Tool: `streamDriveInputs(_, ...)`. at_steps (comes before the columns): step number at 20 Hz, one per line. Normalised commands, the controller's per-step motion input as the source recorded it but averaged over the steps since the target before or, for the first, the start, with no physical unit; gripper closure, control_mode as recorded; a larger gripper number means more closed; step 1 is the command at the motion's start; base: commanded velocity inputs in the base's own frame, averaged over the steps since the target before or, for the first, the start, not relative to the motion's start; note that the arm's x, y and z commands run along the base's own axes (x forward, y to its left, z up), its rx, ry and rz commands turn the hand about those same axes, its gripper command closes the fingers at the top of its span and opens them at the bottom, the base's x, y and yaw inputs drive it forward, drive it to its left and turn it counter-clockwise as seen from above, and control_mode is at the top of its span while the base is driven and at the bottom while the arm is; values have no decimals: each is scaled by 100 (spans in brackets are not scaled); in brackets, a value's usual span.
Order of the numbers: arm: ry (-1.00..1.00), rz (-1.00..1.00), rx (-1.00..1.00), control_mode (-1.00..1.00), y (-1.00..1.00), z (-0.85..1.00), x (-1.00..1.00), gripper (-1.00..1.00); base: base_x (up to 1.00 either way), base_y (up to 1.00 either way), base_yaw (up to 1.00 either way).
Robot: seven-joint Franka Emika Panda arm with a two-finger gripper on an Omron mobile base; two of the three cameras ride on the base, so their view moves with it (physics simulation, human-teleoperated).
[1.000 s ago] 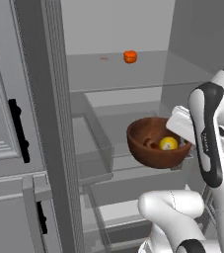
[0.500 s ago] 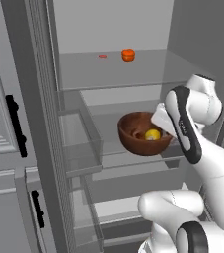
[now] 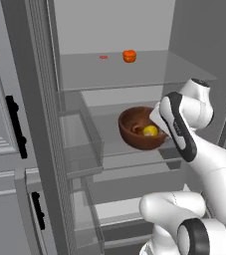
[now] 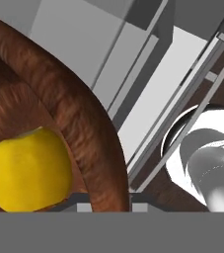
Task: Pick the chicken drumstick and lemon from their plates and place them in the bowl. Then put the bowl in the fridge.
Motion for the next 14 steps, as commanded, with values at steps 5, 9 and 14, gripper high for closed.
streamDriveInputs(5, 2, 0, 8, -100, -12, -15, 29, 100, 0, 0, 0)
streamDriveInputs(9, 1, 0, 3, -100, -1, -53, 42, 100, 0, 0, 0)
streamDriveInputs(14, 0, 0, 0, -100, 0, -51, 52, 100, 0, 0, 0)
